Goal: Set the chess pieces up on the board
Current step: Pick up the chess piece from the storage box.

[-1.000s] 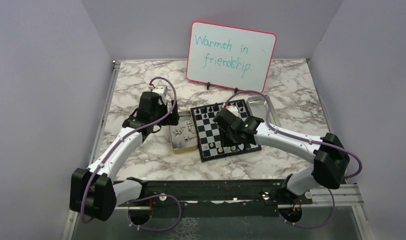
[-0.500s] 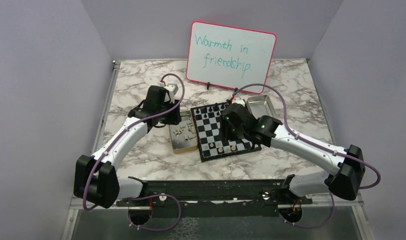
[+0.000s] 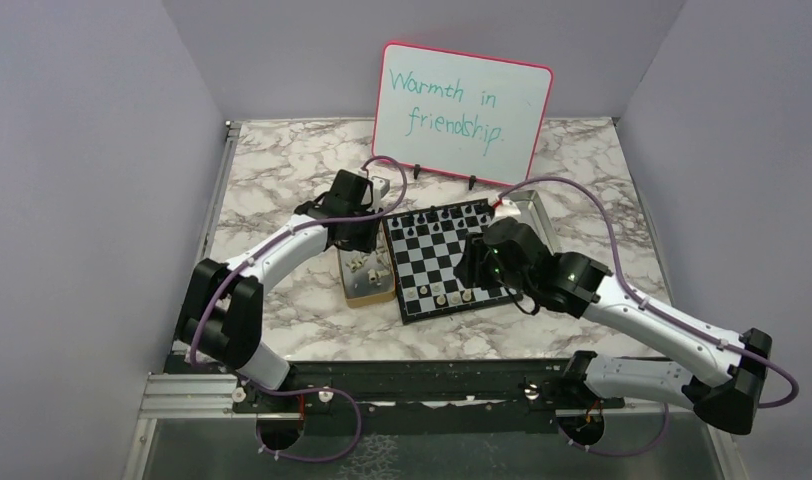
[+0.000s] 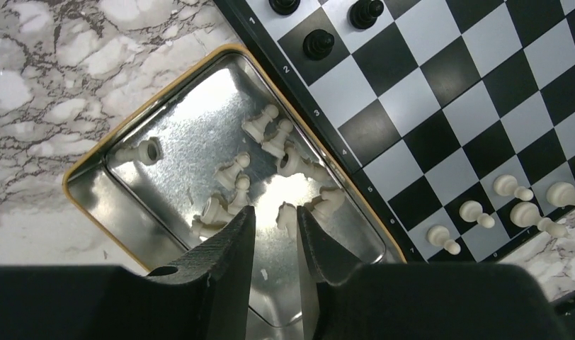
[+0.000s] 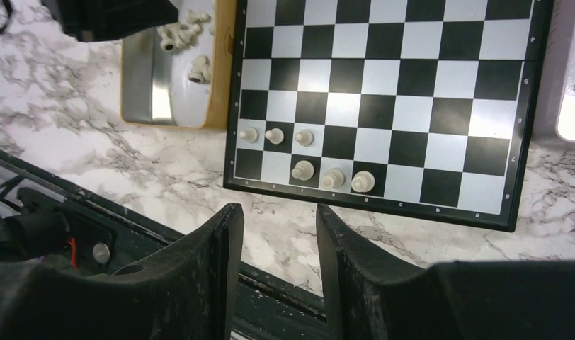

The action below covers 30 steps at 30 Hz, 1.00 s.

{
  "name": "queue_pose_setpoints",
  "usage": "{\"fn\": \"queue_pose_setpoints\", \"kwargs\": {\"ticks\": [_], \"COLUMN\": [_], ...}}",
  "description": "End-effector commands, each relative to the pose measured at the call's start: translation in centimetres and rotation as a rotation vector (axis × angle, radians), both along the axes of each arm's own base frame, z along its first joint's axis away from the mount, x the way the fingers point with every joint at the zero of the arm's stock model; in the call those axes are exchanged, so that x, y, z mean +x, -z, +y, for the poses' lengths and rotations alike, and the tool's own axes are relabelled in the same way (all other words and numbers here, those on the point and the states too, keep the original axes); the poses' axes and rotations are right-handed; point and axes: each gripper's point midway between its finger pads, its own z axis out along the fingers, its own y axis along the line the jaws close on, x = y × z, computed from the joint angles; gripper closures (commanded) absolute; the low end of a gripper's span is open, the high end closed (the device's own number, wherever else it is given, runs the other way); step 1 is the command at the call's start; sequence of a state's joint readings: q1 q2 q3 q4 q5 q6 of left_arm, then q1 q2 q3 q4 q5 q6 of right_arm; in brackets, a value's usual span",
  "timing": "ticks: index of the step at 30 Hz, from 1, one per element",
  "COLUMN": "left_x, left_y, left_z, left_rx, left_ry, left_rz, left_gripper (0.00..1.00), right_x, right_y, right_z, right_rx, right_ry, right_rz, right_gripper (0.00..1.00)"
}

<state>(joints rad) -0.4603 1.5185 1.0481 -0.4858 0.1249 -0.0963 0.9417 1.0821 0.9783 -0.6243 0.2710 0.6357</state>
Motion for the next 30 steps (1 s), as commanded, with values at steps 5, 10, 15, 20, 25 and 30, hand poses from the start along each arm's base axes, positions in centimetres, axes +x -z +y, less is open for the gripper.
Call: {"fn": "queue_pose_setpoints", "kwargs": {"ticks": [5,10,15,20,25,30], "left_x": [1.8,2.1,1.9,1.9,2.3,2.4], "left_y": [1.2,2.1,3.1,3.9,4.6,5.4], "left_z": [-2.6,-2.9,-2.7,-2.6,-2.5,-2.1], "left_rx": [-0.056,-0.058,-0.044,-0.030,-0.013,0.012], "left_ry": [0.115,0.117,0.107,0.106,0.100,0.091], "left_rz": [-0.006,0.017,0.041,0.059,0.066,0.078], "left_gripper": [0.72,0.72,0.70,0.70,0.70,0.71], "right_x": [0.7,0.6,0.6,0.5,0.6,0.5], "right_y": [-3.4,-3.4,-3.0,-3.0,-3.1,-3.3], "right_z": [-1.3,-1.8,-1.9,-2.0,-2.1,-2.0], "right_rx": [0.086,0.111,0.105,0.101,0.102,0.114], "right_ry": [0.068,0.086,0.091,0.092,0.097,0.096], "right_rz": [-0.125,-0.139,-0.136,-0.132,-0.137,-0.136], "right_gripper": [0.53,0.53,0.53,0.53,0.53,0.53]}}
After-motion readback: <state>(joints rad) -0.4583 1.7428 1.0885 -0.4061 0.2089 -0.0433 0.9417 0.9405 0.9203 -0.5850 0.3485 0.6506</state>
